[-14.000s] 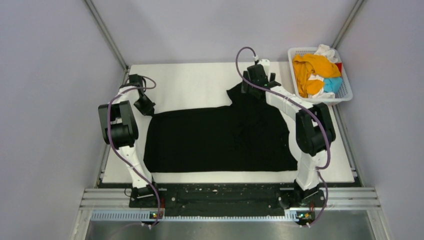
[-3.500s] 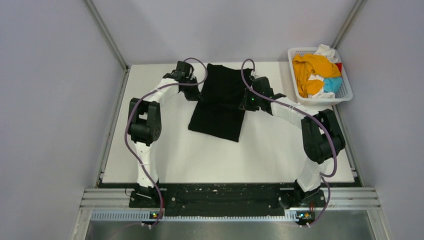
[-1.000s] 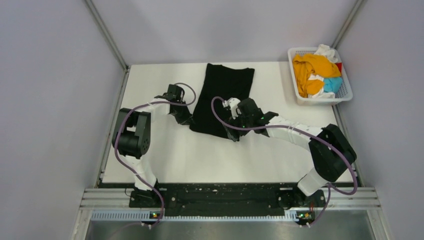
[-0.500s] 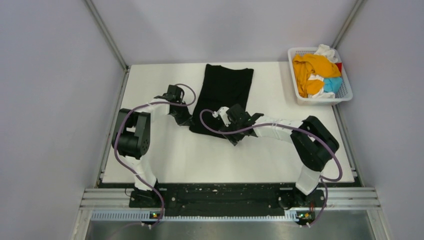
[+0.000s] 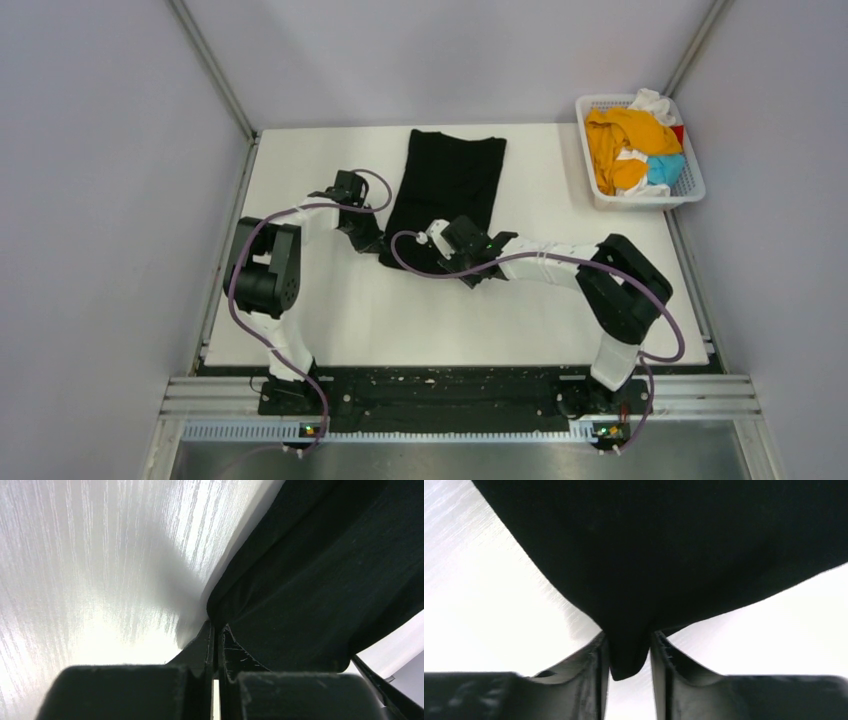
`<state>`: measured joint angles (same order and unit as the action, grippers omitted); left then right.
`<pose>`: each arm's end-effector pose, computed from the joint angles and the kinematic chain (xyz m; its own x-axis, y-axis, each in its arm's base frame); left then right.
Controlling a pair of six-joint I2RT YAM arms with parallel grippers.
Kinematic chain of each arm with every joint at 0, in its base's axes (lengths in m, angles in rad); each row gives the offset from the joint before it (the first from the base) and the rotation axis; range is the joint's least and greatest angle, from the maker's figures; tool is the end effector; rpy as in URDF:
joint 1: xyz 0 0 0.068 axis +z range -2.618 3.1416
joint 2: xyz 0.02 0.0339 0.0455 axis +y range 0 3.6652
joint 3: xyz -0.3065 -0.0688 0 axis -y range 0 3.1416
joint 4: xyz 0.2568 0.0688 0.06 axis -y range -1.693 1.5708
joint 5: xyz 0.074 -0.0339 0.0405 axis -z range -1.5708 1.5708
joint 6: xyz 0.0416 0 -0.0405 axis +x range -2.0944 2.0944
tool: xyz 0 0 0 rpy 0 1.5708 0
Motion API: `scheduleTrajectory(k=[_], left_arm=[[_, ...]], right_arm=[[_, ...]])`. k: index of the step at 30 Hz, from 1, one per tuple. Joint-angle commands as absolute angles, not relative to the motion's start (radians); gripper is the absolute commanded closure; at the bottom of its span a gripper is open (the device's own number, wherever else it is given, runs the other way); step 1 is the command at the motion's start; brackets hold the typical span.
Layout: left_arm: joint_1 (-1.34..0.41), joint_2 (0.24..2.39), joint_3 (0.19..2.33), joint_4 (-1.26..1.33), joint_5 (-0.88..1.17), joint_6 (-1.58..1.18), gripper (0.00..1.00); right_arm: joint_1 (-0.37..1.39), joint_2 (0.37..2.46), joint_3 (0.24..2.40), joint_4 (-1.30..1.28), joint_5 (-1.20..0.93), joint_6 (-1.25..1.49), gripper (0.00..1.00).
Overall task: Fold and stack the t-shirts
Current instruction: Grab one side of the 2/3 rectangular tshirt with both arms, then fold the long partially folded tshirt into a neat square
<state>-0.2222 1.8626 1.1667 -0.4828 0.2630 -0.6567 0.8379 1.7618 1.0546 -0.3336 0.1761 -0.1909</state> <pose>0.3754 -0.0959 0.1830 -0.9030 -0.4004 -0.1560 -0.3050 0.8530 -0.4236 0.2533 0.2705 0.1940 -0.4392 -0.7671 -0.4677 -0.7698 0.5897 -0.2443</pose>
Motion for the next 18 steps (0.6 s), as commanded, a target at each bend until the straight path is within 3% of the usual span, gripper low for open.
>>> scheduleTrajectory(k=[1, 4, 7, 14, 18], left_arm=[[-0.222, 1.849, 1.163, -0.567, 0.238, -0.652, 1.00], [-0.222, 1.833, 1.160, -0.575, 0.241, -0.652, 1.00], [-0.222, 1.798, 1.146, -0.593, 0.236, -0.648, 1.00], [-0.222, 1.595, 1.073, -0.647, 0.182, -0.657, 1.00], [-0.221, 1.484, 1.067, -0.688, 0.167, -0.657, 1.00]], right_arm=[[0.848, 1.790, 1.056, -0.355, 0.112, -0.201, 0.73], [0.847, 1.779, 1.055, -0.371, 0.032, -0.189, 0.89], [0.846, 1.743, 1.062, -0.390, -0.107, -0.187, 0.98], [0.844, 1.627, 1.139, -0.470, -0.536, -0.193, 1.00], [0.830, 1.578, 1.169, -0.515, -0.599, -0.198, 1.00]])
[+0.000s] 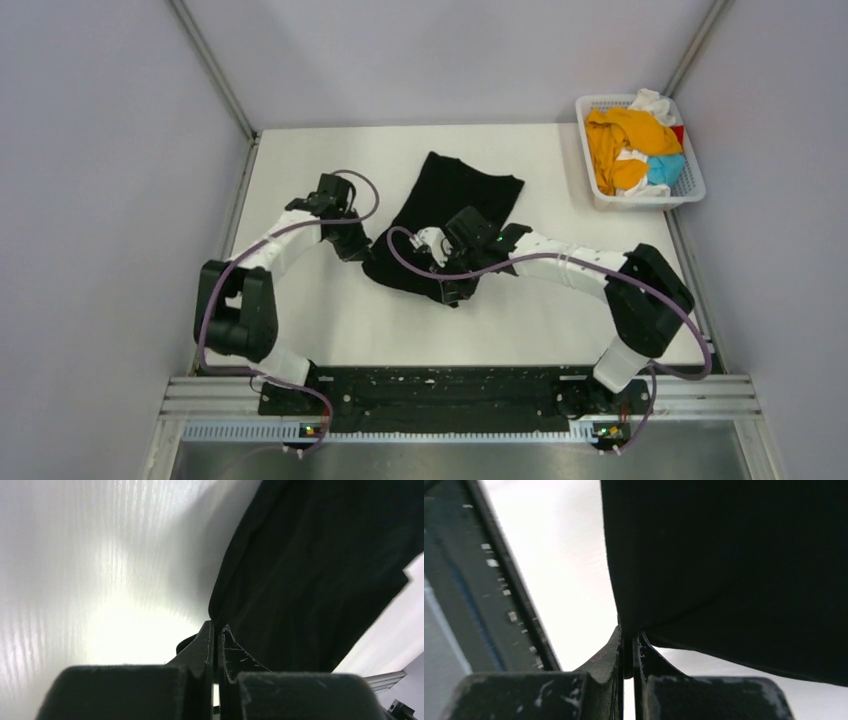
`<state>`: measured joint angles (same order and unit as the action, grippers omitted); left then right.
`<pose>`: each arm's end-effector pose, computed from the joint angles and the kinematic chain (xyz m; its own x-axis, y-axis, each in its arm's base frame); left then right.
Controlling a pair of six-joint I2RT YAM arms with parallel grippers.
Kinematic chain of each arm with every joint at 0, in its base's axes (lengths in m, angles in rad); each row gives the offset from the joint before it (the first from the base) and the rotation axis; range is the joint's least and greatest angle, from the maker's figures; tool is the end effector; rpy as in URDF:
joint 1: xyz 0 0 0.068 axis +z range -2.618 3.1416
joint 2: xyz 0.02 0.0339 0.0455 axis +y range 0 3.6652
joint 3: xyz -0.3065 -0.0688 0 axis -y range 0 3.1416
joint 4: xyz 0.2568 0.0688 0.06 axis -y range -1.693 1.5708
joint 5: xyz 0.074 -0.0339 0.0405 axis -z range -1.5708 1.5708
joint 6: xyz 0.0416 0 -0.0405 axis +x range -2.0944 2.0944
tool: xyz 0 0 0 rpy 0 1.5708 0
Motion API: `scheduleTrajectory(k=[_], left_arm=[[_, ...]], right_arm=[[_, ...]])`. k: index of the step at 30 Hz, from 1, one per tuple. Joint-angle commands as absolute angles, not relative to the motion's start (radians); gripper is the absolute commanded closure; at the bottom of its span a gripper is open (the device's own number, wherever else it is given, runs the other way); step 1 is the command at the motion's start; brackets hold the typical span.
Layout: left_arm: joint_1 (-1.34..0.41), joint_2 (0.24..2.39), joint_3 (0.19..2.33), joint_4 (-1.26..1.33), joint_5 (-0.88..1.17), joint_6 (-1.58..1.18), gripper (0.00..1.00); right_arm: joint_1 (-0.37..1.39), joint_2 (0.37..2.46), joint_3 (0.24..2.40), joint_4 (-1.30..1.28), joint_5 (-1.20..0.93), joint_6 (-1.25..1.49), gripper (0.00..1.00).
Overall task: Fold and stack the t-shirts
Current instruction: Fold the long partially folded tshirt into a neat square
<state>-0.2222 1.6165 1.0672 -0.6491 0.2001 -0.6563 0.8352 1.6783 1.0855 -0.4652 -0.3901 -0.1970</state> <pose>0.3163 -0.0799 0.2299 -0.8946 -0.4110 -0.1753 -0.3274 0.8700 -0.3687 0.2262 0.2735 0.2265 -0.4147 -0.7280 -0.5460 -0.9097 0.3465 0.2289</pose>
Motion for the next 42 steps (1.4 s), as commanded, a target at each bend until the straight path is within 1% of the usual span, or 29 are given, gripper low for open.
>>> scheduleTrajectory(k=[1, 4, 6, 10, 13, 18, 21, 25, 30, 33, 38, 42], left_arm=[[-0.221, 1.459, 1.070, -0.699, 0.163, -0.659, 1.00], [-0.221, 1.384, 1.104, -0.741, 0.133, -0.660, 1.00], [-0.221, 1.339, 1.130, -0.754, 0.109, -0.653, 1.00], [-0.221, 1.301, 1.185, -0.716, 0.114, -0.644, 1.00], [-0.222, 1.314, 1.229, -0.702, 0.132, -0.641, 1.00], [-0.222, 1.368, 1.292, -0.648, 0.154, -0.647, 1.00], [-0.222, 1.438, 1.345, -0.616, 0.197, -0.658, 1.00], [-0.223, 1.556, 1.425, -0.582, 0.251, -0.668, 1.00], [-0.232, 1.712, 1.595, -0.573, 0.262, -0.664, 1.00], [-0.242, 1.810, 1.698, -0.577, 0.283, -0.667, 1.00], [-0.258, 1.952, 1.821, -0.561, 0.293, -0.677, 1.00], [-0.265, 2.062, 1.921, -0.537, 0.307, -0.693, 1.00]], right_arm=[[0.817, 1.577, 1.184, -0.523, -0.640, -0.186, 1.00], [0.765, 1.569, 1.213, -0.510, -0.822, -0.120, 1.00], [0.752, 1.554, 1.218, -0.493, -0.889, -0.080, 1.00], [0.740, 1.516, 1.212, -0.449, -0.966, -0.013, 1.00], [0.699, 1.483, 1.163, -0.325, -1.063, 0.108, 1.00], [0.596, 1.457, 1.073, -0.172, -1.097, 0.283, 1.00], [0.534, 1.470, 1.053, -0.149, -1.090, 0.336, 1.00], [0.469, 1.504, 1.056, -0.199, -1.028, 0.322, 1.00], [0.372, 1.532, 1.075, -0.229, -0.936, 0.298, 1.00], [0.339, 1.569, 1.115, -0.310, -0.867, 0.252, 1.00], [0.286, 1.622, 1.160, -0.327, -0.762, 0.247, 1.00], [0.265, 1.674, 1.191, -0.328, -0.736, 0.245, 1.00]])
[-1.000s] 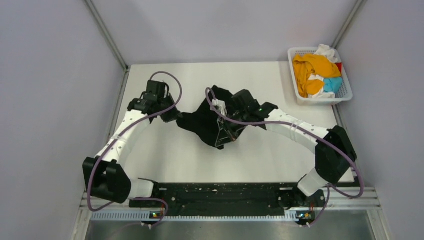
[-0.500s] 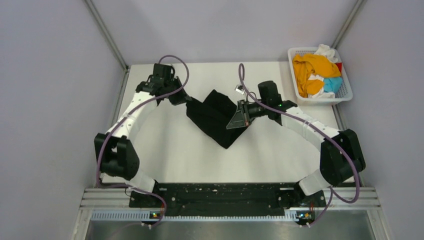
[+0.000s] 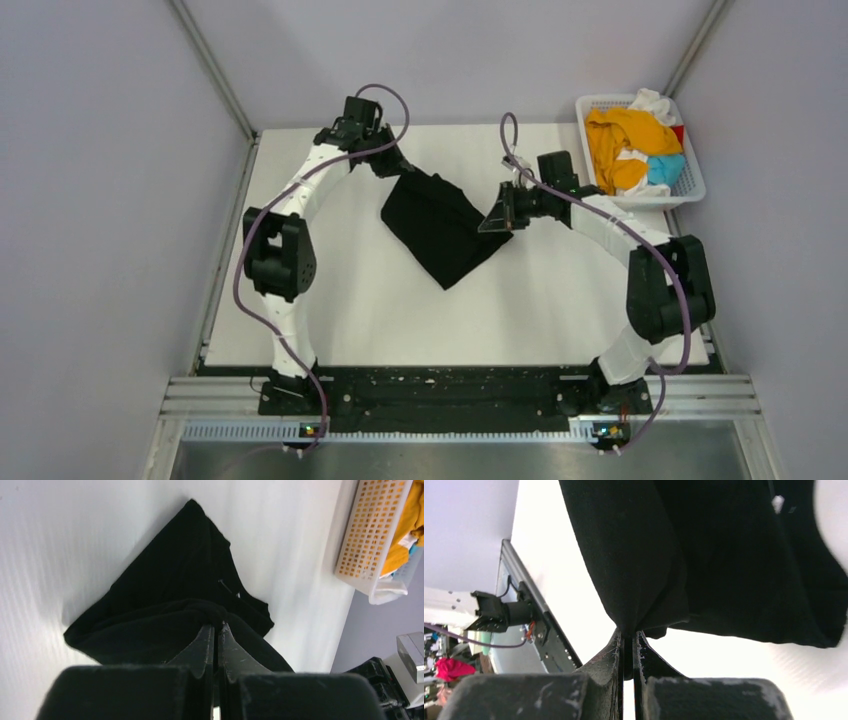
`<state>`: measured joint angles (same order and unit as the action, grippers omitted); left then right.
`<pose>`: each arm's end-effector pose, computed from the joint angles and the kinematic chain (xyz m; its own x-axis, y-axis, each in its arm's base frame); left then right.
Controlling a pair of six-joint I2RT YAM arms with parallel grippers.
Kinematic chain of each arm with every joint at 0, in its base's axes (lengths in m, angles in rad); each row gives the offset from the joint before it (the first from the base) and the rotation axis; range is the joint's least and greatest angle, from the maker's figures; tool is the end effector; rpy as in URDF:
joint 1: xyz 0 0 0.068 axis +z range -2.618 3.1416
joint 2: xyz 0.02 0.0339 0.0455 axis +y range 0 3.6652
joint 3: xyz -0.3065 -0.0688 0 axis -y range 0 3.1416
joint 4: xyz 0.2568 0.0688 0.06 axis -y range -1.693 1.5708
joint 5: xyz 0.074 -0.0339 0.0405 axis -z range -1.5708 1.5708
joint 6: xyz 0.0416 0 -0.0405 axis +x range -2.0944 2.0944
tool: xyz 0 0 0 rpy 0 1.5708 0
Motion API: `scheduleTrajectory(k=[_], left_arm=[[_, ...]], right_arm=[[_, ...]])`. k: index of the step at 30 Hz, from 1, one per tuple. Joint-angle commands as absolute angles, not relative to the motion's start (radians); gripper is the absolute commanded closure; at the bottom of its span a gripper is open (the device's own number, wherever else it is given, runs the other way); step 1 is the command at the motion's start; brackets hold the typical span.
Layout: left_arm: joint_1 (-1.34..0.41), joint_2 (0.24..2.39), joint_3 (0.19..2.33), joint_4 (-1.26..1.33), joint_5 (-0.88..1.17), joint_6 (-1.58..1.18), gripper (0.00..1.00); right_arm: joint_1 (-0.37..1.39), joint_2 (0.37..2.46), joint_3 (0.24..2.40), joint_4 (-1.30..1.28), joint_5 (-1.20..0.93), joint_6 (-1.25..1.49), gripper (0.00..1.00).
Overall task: Fold and stack the t-shirts
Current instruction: Fold the long partially folded tshirt into a neat square
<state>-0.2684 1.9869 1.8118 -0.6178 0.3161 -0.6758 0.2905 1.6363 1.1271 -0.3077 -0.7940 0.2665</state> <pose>0.4660 -0.1416 0.3273 -0.8252 -0.3897 -0.4090 -0.0689 0.7880 -0.6118 0.3404 0.1327 0.2713 -0.8499 -0.0614 -0.5234 -0.4609 0.5680 0.6818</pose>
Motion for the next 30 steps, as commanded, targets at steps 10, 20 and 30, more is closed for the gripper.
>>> scheduleTrajectory(k=[10, 20, 30], left_arm=[[-0.275, 2.301, 2.123, -0.510, 0.386, -0.757, 1.00], [-0.274, 2.375, 2.187, -0.455, 0.452, -0.798, 0.42], [-0.277, 2.202, 2.099, -0.504, 0.374, -0.701, 0.01]], right_arm=[[0.225, 1.745, 1.216, -0.336, -0.675, 0.270, 1.00], [0.212, 1.757, 1.235, -0.352, -0.561, 0.314, 0.77], [0.212, 1.608, 1.199, -0.341, -0.196, 0.386, 0.01]])
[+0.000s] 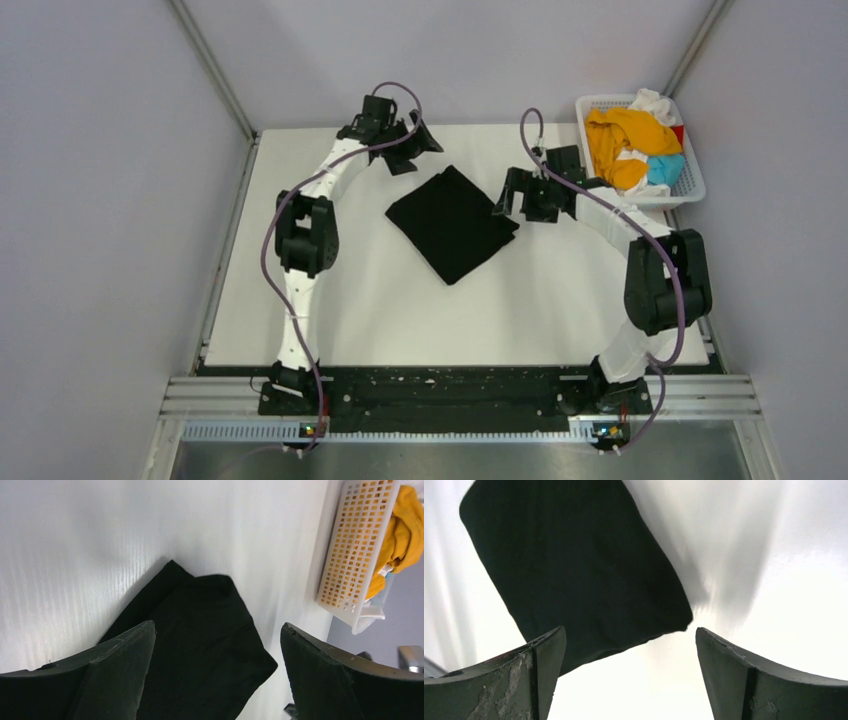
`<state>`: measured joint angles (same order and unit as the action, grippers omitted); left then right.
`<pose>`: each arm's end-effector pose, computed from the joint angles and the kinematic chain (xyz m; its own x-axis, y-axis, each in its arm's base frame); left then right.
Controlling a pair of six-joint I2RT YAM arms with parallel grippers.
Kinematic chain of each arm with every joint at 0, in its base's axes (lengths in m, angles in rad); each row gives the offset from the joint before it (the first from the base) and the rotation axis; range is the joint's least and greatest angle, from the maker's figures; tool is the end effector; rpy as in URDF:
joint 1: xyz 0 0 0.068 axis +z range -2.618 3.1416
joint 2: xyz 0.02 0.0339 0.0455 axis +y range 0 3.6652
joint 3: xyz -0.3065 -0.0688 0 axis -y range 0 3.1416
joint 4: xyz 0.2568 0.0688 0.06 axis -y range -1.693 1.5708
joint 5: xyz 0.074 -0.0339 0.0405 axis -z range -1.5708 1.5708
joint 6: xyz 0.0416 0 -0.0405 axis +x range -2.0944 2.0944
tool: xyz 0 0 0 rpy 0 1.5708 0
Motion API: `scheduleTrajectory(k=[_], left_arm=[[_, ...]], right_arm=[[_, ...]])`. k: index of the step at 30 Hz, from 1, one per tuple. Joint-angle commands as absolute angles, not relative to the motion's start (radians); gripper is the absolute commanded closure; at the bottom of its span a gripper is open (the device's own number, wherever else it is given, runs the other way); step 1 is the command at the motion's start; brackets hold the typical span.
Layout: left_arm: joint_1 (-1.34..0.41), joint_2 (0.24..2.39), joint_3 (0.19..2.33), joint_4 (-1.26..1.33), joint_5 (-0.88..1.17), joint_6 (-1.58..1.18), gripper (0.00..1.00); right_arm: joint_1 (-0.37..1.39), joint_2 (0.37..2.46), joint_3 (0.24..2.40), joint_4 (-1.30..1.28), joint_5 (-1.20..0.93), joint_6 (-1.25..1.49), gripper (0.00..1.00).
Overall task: Fold and stack the t-shirts
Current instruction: Fold the long partially folded tshirt into a neat square, then put the neatly folded tshirt into the corner of the board with the left arm
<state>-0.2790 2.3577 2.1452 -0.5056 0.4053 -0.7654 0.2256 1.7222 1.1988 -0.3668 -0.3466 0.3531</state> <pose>0.5581 -0.1769 0.2605 -0.8292 -0.4248 -0.3633 -0.0499 0.7036 -0.7088 0.3768 0.1010 0.2522 -0.8556 0.1373 -0.4991 -0.1309 0.8754 0.4653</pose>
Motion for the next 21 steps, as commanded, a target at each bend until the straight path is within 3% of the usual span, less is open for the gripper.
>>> scheduleTrajectory(k=[1, 11, 17, 21], left_arm=[[-0.279, 2.177, 2.067, -0.505, 0.369, -0.684, 0.01], [-0.297, 2.163, 1.979, -0.667, 0.278, -0.314, 0.01], [-0.295, 2.334, 2.180, -0.773, 0.313, -0.086, 0.01], [-0.294, 2.394, 2.195, -0.770, 0.360, -0.055, 0.11]], right_arm=[[0.212, 1.587, 1.182, -0.327, -0.202, 0.388, 0.01], [0.215, 1.515, 1.022, -0.180, -0.530, 0.439, 0.01], [0.221, 1.486, 0.968, -0.178, -0.526, 0.443, 0.01], [0.220, 1.450, 0.987, -0.247, -0.468, 0.400, 0.01]])
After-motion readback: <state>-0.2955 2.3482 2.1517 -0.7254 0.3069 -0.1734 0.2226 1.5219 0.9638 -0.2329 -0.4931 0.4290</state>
